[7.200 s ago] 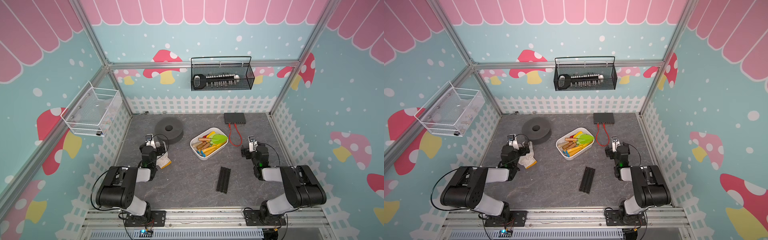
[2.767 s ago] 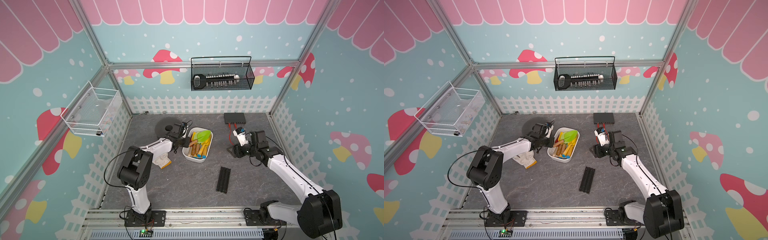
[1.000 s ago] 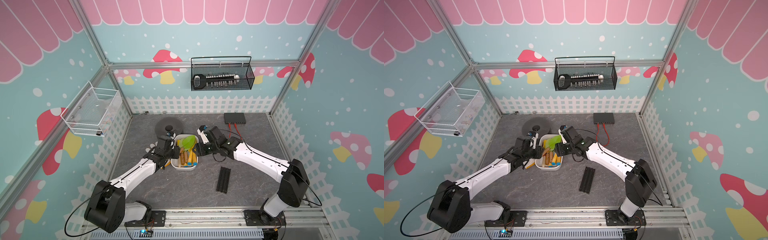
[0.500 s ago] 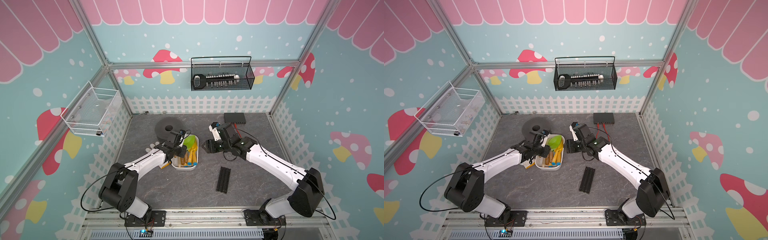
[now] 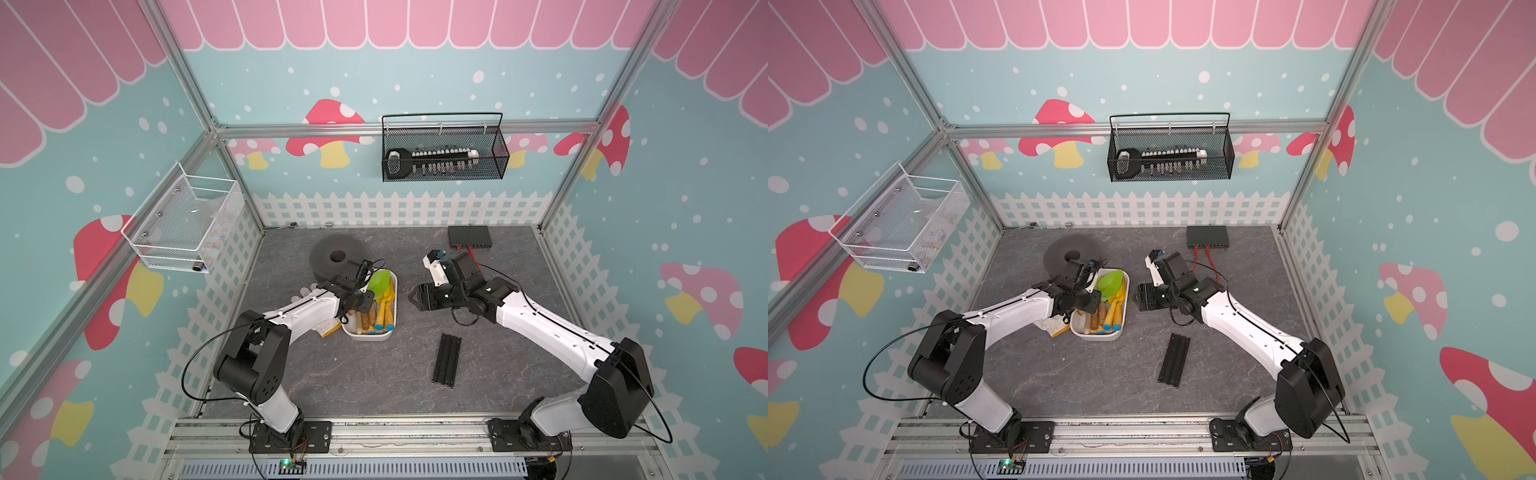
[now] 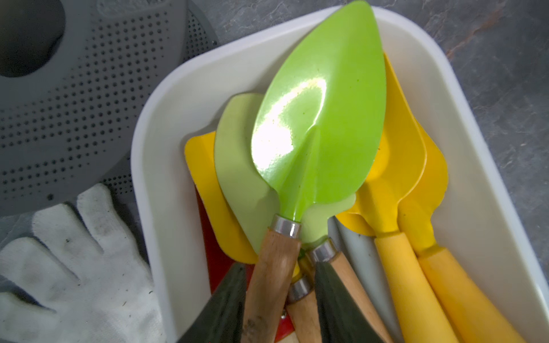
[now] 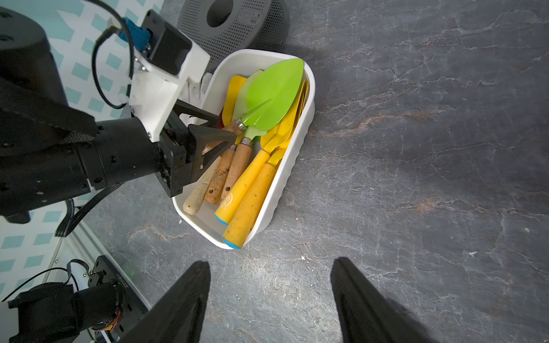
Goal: Take the shovel out of the storage box
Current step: Pick up the shovel from the storage box.
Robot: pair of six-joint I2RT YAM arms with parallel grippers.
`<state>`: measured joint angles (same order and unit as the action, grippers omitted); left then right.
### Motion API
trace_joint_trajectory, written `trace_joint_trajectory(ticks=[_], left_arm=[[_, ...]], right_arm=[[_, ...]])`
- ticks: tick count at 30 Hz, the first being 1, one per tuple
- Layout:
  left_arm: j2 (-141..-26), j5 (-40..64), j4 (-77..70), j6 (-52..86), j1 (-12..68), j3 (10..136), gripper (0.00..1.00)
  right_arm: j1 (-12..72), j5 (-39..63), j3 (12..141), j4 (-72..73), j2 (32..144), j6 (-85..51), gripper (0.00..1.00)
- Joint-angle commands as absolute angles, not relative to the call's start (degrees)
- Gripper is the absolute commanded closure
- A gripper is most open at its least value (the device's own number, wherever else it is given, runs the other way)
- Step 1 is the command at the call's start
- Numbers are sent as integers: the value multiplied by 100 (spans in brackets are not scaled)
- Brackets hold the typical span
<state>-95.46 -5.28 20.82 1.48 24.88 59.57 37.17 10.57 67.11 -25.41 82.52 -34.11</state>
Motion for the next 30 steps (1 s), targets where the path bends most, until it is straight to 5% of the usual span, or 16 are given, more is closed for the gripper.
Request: trace_joint_trajectory(ticks=[1, 7, 27, 30], left_arm=[[-9742, -722, 2259, 123, 2496, 6165, 59], [-9961, -765, 2440, 183, 2496, 6325, 69], [-10556, -1085, 3032, 417, 2496, 6798, 62], [-10548, -1102, 3032, 415, 2496, 6795, 71]], right_arm=[[3679, 1116, 6611, -2435, 8069, -3346, 29], [3639, 1140, 6513, -2399, 7999, -3346, 30], [3516, 1274, 6399, -2314, 7939, -3340, 30], [3514, 1283, 6372, -2290, 7941, -3329, 30]])
